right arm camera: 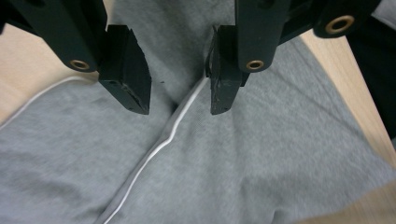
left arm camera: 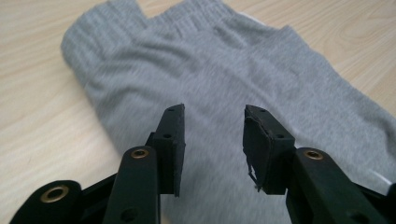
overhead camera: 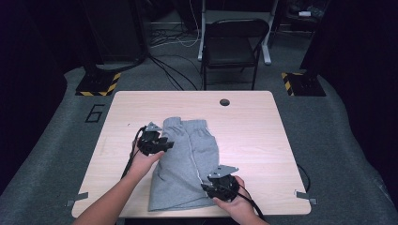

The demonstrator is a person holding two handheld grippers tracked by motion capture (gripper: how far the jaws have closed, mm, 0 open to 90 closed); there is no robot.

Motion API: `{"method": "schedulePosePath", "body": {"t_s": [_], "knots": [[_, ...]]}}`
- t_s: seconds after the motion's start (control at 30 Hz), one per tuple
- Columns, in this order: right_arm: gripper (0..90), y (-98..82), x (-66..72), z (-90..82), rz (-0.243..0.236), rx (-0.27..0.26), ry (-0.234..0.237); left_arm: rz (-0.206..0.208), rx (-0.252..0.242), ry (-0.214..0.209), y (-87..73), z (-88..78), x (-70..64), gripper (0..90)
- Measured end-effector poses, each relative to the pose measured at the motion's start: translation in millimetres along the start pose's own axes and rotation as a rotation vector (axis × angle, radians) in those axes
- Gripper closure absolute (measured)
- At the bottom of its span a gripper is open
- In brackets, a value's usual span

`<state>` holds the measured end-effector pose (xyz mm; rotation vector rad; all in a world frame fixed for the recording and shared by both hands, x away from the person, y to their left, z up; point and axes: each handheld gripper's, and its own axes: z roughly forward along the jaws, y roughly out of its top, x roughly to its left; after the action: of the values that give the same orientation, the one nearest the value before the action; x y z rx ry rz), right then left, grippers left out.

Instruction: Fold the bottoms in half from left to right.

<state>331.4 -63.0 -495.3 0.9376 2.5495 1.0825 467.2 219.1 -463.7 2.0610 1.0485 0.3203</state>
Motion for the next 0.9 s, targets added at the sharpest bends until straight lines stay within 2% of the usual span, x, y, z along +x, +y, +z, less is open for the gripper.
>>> {"method": "schedulePosePath", "body": {"t_s": [0.03, 0.07, 0.17, 0.2, 0.27, 0.3, 0.33, 0.37, 0.43, 0.5, 0.53, 0.57, 0.63, 0.7, 0.83, 0.87, 0.9], "knots": [[57.4, -1.0, 0.6, 2.9, -0.016, -0.004, 0.000, 0.004, 0.009, 0.000, 4.4, 3.4, 0.3, 56.4], [57.4, -2.4, 3.0, 4.1, -0.003, 0.018, 0.002, 0.012, 0.007, 0.003, 8.5, 6.7, 1.0, 55.5], [57.4, -4.1, 2.9, 9.4, -0.013, 0.024, 0.013, 0.012, 0.003, 0.008, 17.4, 13.6, 2.4, 52.8], [59.0, -5.1, 5.0, 12.9, 0.002, 0.051, 0.024, 0.015, 0.002, 0.008, 21.5, 16.8, 3.4, 51.6], [60.5, -5.8, 5.4, 15.4, -0.009, 0.039, 0.017, 0.006, -0.016, 0.020, 28.5, 24.4, 4.0, 51.0], [64.0, -5.8, 7.0, 15.5, 0.001, 0.053, 0.026, 0.014, -0.014, 0.022, 31.5, 26.9, 5.6, 49.6], [72.4, -5.7, 9.3, 15.2, 0.003, 0.057, 0.039, 0.007, -0.013, 0.024, 35.0, 31.1, 7.4, 47.6], [72.4, -5.7, 9.3, 15.2, 0.003, 0.057, 0.039, -0.003, -0.017, 0.022, 36.8, 34.0, 8.2, 47.6], [85.9, -6.4, 12.1, 14.2, -0.001, 0.047, 0.058, -0.009, -0.025, 0.022, 40.6, 41.4, 11.0, 46.6], [87.0, -6.6, 14.4, 11.4, -0.013, 0.045, 0.059, -0.023, 0.005, 0.032, 44.1, 54.7, 14.5, 46.2], [87.0, -6.6, 14.4, 11.4, -0.013, 0.045, 0.059, -0.023, 0.005, 0.032, 44.1, 54.7, 14.5, 46.1], [87.3, -7.6, 16.3, 6.4, -0.011, 0.022, 0.077, -0.026, 0.009, 0.037, 44.6, 58.7, 15.1, 46.0], [87.4, -8.0, 16.9, 4.4, -0.015, 0.007, 0.078, -0.026, 0.031, 0.043, 45.3, 66.6, 17.6, 45.9], [87.5, -8.2, 19.4, -1.2, -0.002, -0.001, 0.098, -0.041, 0.019, 0.037, 44.5, 71.8, 17.9, 45.8], [87.5, -10.3, 20.9, -3.4, -0.025, -0.006, 0.095, -0.055, 0.037, 0.054, 42.4, 81.9, 16.5, 45.8], [87.4, -11.1, 22.6, -3.7, -0.010, 0.007, 0.090, -0.054, 0.042, 0.057, 42.2, 84.6, 16.2, 45.6], [87.3, -11.4, 21.3, -3.1, -0.026, 0.013, 0.080, -0.053, 0.040, 0.060, 42.0, 86.2, 15.8, 45.4]]}}
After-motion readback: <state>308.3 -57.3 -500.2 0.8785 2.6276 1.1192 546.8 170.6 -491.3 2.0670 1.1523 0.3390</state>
